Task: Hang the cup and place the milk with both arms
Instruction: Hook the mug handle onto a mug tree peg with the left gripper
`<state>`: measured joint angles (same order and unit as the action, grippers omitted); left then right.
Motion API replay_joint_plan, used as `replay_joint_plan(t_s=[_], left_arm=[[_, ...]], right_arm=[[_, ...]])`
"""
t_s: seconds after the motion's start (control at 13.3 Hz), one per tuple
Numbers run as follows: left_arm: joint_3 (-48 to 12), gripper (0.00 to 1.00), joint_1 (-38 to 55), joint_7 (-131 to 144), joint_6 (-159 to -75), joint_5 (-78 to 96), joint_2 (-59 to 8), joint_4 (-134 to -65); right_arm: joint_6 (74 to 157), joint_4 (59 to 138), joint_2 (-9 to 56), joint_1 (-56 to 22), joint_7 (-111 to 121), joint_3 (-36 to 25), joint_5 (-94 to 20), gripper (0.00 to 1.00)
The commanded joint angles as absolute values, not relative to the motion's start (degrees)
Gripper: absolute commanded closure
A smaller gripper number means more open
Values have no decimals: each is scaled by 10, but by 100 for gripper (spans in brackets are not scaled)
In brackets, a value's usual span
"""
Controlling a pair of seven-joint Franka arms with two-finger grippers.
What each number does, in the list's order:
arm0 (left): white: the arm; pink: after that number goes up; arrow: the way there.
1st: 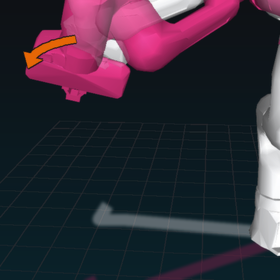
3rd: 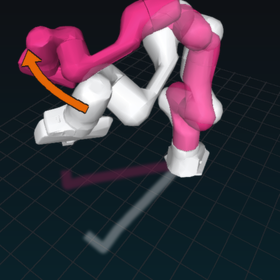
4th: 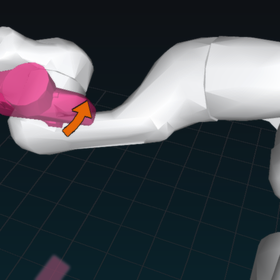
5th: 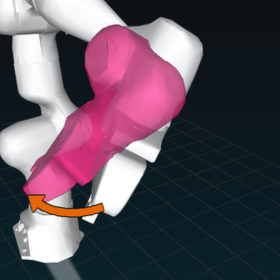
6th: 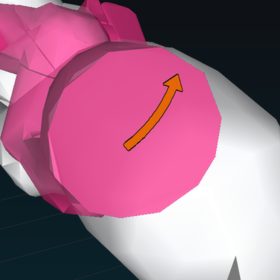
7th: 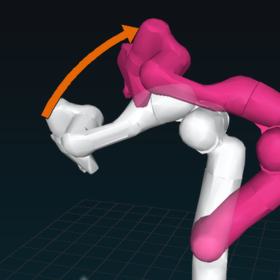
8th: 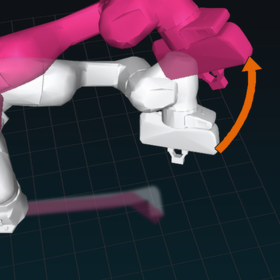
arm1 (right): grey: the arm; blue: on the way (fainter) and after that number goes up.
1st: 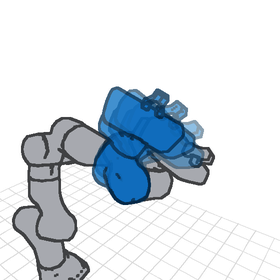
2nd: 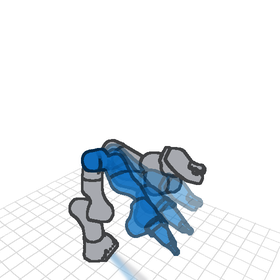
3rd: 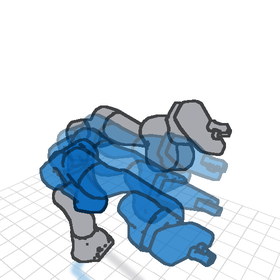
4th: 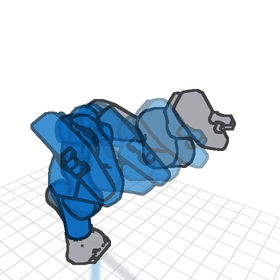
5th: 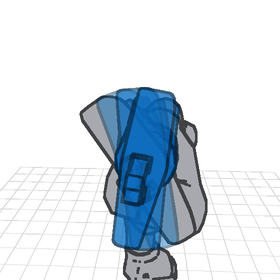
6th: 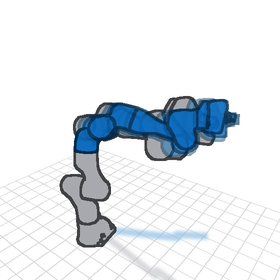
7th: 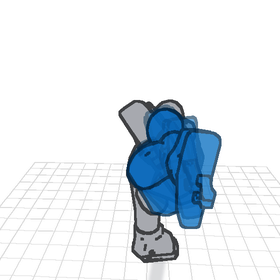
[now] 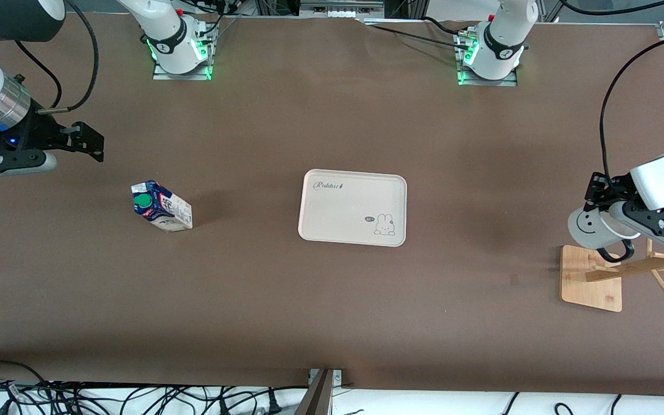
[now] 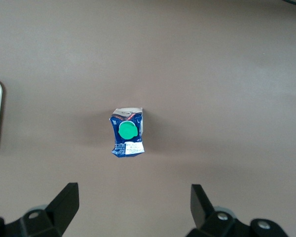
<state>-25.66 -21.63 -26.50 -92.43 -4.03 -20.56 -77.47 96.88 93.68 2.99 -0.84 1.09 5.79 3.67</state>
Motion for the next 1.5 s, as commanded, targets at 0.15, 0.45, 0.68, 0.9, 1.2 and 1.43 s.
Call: replay_joint_plan(t_s=[0.15, 0.45, 0.68, 0.9, 1.2, 1.43], left_arm=[[-260, 100, -232, -307, -925, -73, -214, -758], [-259, 100, -253, -316, -925, -77, -216, -759], [-259, 100, -258, -330, -925, -79, -220, -759], [-259, 100, -270, -341, -925, -79, -222, -759], [-258, 100, -272, -357, -925, -80, -225, -760], [-259, 100, -291, -358, -925, -79, -228, -762]], right_arm=[[970, 931, 30, -4, 4, 62, 36, 0], [972, 930, 29, -4, 4, 62, 32, 0], [975, 926, 29, -5, 4, 63, 32, 0], [978, 926, 30, -5, 4, 63, 32, 0], [983, 926, 29, -6, 5, 65, 33, 0], [983, 926, 29, -8, 4, 66, 33, 0]])
